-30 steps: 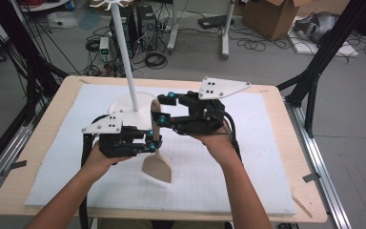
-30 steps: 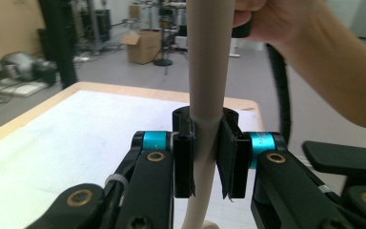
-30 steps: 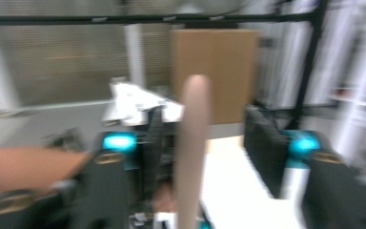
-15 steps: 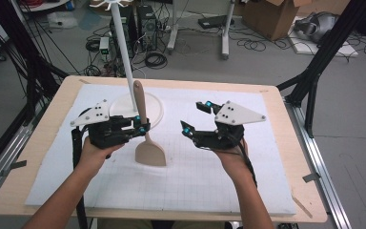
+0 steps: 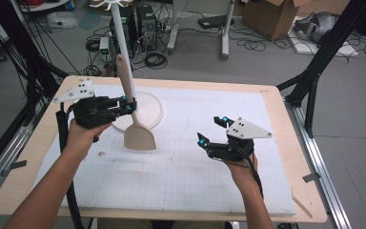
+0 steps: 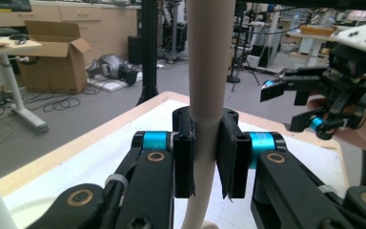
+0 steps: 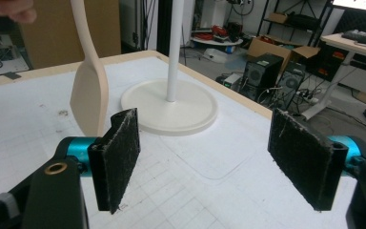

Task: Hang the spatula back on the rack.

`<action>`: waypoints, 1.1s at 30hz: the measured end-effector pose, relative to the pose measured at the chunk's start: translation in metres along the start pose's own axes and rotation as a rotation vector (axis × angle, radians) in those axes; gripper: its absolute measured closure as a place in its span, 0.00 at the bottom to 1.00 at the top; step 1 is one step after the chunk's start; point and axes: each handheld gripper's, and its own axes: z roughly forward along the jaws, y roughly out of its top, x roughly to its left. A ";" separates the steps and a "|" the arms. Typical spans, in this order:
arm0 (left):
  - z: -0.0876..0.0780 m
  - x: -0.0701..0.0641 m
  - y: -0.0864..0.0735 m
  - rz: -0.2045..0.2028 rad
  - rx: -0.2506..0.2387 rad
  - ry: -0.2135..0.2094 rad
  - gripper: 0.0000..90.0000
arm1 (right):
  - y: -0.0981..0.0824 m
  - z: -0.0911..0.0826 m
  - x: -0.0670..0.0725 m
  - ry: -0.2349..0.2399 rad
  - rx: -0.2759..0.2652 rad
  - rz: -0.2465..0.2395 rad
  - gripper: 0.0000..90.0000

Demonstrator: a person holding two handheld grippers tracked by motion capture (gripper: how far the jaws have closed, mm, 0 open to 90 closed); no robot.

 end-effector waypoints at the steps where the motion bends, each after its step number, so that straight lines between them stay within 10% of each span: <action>1: -0.001 0.002 0.003 0.000 0.004 0.002 0.87 | -0.001 0.001 0.000 0.003 -0.006 0.004 0.28; 33: 0.026 0.045 0.054 -0.028 0.061 0.141 0.87 | -0.002 0.005 -0.003 0.007 0.000 0.004 0.28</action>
